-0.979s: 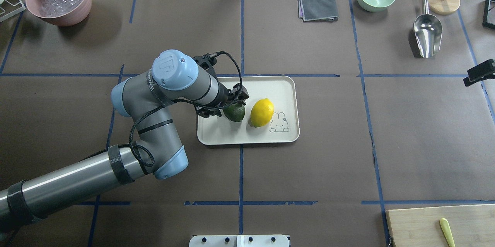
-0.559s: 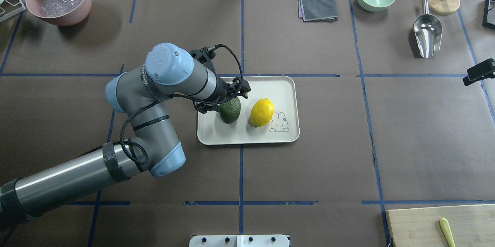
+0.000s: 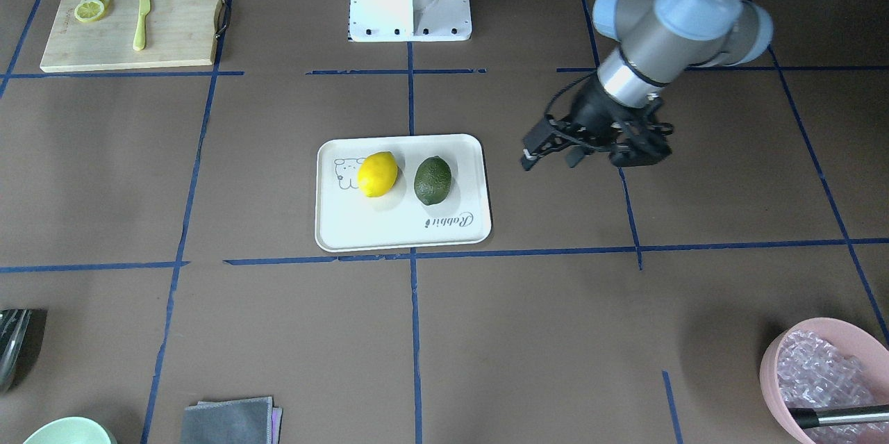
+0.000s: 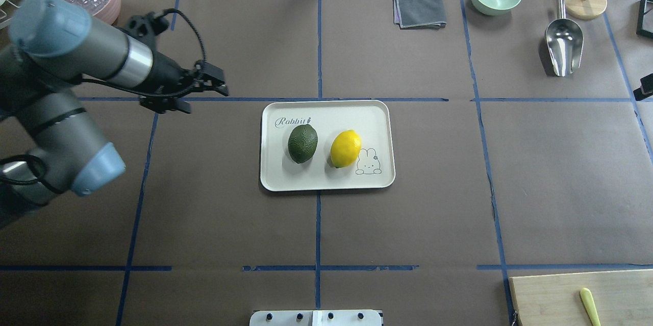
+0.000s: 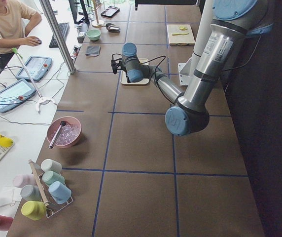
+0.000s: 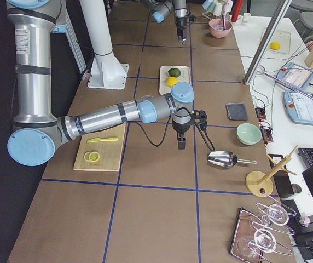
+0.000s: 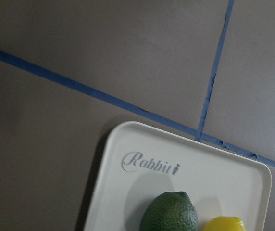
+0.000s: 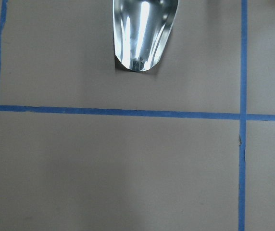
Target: Place all lemons on tray
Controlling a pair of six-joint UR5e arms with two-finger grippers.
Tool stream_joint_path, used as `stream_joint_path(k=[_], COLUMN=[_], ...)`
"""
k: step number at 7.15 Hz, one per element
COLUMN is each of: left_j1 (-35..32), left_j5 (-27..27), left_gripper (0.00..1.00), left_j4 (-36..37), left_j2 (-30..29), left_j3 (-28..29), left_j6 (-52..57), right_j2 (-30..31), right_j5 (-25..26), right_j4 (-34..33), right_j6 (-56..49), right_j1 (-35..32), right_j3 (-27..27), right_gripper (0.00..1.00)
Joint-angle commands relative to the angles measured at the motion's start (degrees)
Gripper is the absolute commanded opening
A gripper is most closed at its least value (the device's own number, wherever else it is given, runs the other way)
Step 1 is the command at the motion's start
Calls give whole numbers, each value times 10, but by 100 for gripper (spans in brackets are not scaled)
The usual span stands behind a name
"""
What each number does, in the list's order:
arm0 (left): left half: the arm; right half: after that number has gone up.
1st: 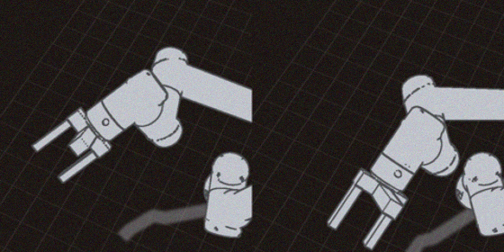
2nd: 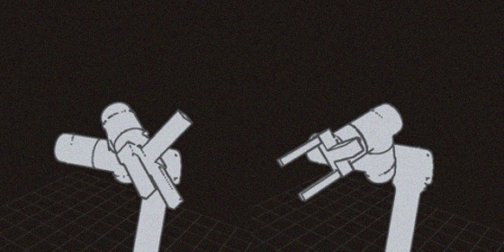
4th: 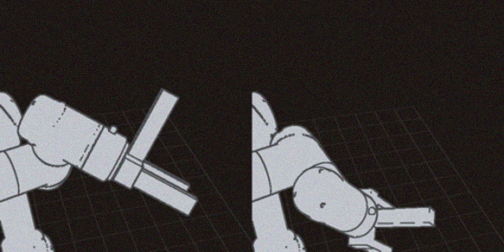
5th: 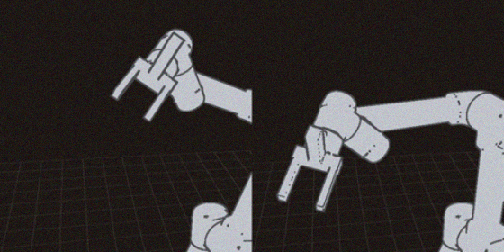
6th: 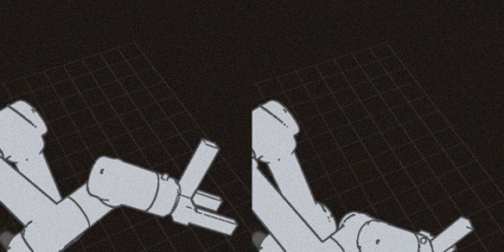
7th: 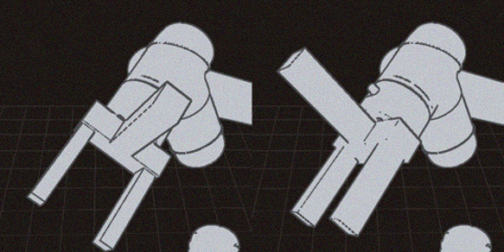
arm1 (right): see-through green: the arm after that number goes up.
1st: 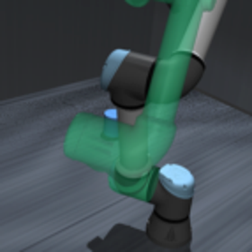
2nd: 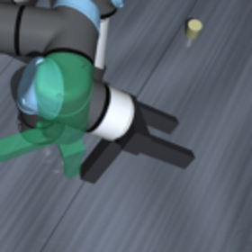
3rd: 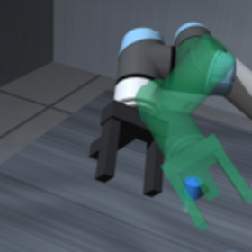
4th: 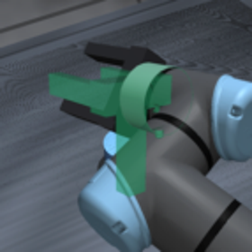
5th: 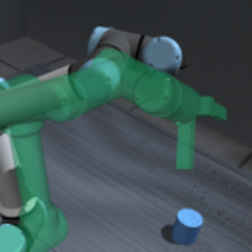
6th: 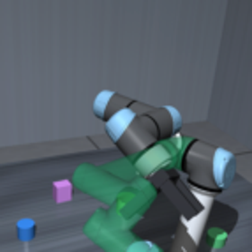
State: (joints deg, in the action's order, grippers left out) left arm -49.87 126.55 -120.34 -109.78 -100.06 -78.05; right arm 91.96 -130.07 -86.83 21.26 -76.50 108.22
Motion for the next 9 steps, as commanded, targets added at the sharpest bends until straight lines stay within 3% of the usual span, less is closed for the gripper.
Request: stream_joint_path(k=[1,3,4,6,9], left_j1=[-135,-243,-303,-397,-395], left_j5=[91,92,87,25,44], left_gripper=[100,100,100,100,100], left_j4=[0,3,29,162,353], left_j2=[144,218,219,211,178], left_j3=[-3,22,44,36,26], left_j6=[281,514,617,805,827], right_j2=[-1,-5,-8,-9,-5], right_j5=[-4,-18,-19,-21,-34], right_j4=[-1,-1,1,3,3], right_j6=[-49,-113,-118,-118,-119], right_j1=[-37,-65,-65,-65,-65], right_j3=[-23,-58,-70,-74,-77], right_gripper=[100,99,99,100,100])
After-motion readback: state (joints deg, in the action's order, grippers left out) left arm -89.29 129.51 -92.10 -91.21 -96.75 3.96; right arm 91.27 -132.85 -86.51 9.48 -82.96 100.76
